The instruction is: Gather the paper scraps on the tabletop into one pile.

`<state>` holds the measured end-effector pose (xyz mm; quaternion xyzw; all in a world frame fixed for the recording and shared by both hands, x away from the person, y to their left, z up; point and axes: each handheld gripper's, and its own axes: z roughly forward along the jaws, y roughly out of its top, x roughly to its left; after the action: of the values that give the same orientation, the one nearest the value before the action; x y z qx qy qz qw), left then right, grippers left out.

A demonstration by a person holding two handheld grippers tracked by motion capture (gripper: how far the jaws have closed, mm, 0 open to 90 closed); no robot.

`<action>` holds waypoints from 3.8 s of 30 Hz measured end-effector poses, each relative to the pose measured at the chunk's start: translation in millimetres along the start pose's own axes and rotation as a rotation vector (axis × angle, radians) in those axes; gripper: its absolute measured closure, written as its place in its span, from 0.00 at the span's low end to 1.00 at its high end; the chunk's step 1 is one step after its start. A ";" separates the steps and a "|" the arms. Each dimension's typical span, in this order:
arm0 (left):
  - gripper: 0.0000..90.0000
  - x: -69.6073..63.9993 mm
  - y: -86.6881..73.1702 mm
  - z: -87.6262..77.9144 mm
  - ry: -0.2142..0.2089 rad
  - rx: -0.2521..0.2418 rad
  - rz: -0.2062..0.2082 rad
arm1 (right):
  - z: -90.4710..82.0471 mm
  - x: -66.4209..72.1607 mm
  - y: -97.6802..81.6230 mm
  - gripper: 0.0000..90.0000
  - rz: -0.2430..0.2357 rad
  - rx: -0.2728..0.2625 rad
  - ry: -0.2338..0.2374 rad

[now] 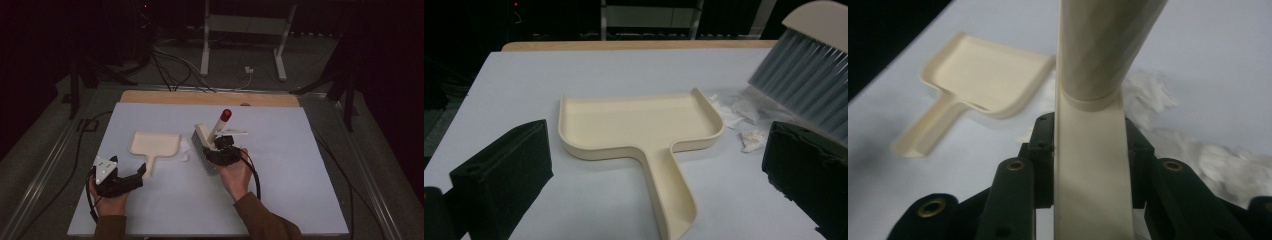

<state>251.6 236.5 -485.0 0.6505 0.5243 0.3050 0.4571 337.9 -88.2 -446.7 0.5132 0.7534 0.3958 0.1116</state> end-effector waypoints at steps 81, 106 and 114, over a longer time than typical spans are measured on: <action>0.00 2.2 -0.9 -0.9 -0.006 0.001 -0.006 | 28.4 27.2 -9.0 0.75 -0.071 0.071 -0.045; 0.01 1.3 -1.3 0.1 -0.007 0.006 -0.003 | 20.6 35.2 -1.1 0.75 -0.052 0.031 -0.003; 0.00 2.4 -1.2 -0.2 -0.008 0.007 -0.005 | 35.4 27.6 -1.9 0.75 -0.055 0.082 -0.083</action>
<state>251.6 238.9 -486.2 0.6519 0.5252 0.2996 0.4576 344.5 -47.7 -464.9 0.5121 0.7777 0.3397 0.1322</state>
